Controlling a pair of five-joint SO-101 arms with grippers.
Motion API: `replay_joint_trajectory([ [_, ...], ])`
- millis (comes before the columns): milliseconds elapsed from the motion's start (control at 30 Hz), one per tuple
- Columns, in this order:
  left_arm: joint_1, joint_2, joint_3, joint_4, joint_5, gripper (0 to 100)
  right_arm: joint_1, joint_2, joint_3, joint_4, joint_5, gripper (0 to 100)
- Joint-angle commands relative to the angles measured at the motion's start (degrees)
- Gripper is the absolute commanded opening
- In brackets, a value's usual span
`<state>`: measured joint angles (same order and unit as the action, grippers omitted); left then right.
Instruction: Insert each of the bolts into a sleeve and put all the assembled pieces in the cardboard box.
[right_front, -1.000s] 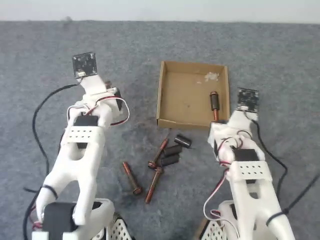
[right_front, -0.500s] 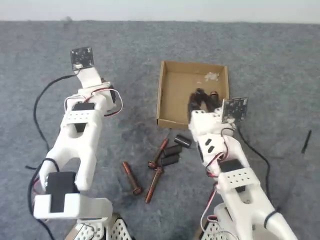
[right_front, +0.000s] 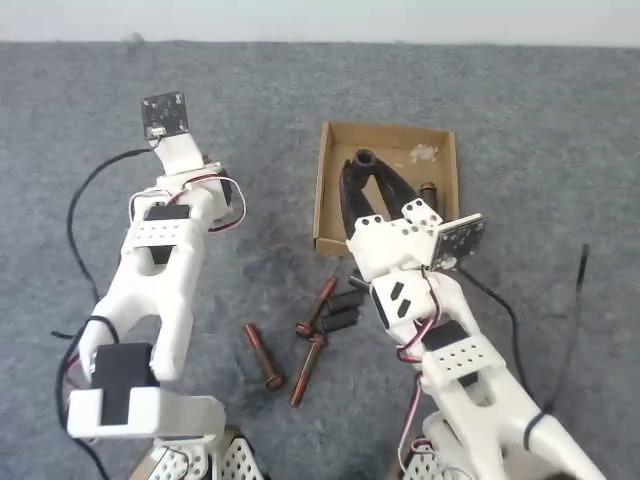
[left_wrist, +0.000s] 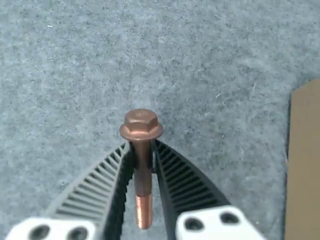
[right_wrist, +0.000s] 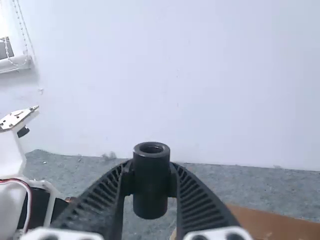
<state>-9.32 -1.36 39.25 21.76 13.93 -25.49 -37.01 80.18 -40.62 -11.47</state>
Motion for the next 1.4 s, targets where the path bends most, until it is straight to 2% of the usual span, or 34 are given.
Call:
replay_joint_trajectory([
  [0,-0.26,-0.18,-3.30,-0.09,-0.70,2,-0.22,7.69,-0.79,-10.15,-0.44,0.6],
  [133,-0.26,-0.18,-3.30,-0.09,-0.70,2,-0.22,19.38,-2.20,-20.35,-0.35,0.6],
  [400,-0.26,-0.09,-3.30,-0.18,-0.70,2,-0.48,39.52,-7.03,-31.87,-0.35,0.6],
  [567,0.62,0.00,-3.30,-0.18,-0.79,2,-1.80,47.60,-4.66,-39.87,-0.35,0.6],
  [767,0.62,0.00,-3.30,-0.18,-0.79,2,-4.26,49.80,3.96,-49.89,-0.26,0.6],
  [1033,0.62,0.00,-3.21,-0.18,-0.79,2,-4.97,49.80,13.71,-56.22,-0.26,0.6],
  [1367,0.62,-0.09,-3.21,-0.18,-0.79,2,-7.16,50.07,13.54,-53.49,-0.26,0.6],
])
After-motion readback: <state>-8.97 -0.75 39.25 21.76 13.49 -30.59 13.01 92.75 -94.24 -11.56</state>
